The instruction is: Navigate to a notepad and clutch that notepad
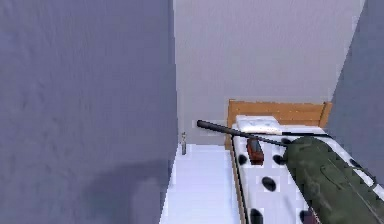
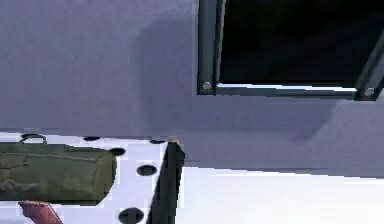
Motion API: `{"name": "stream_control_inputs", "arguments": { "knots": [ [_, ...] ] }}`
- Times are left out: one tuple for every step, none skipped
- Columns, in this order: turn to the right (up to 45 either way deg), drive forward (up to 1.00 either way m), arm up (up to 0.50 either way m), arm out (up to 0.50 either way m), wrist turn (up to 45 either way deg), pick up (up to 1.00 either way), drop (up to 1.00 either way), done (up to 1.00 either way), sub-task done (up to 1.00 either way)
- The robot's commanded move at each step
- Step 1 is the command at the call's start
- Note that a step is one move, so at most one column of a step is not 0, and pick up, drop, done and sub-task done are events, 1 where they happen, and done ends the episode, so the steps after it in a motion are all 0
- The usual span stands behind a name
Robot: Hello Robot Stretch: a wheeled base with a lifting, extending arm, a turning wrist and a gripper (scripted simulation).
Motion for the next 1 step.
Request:
{"name": "stream_control_inputs", "arguments": {
  "knots": [
    [0.0, 0.90, 0.00, 0.00, 0.0, 0.00, 0.00, 0.00, 0.00]
  ]
}}
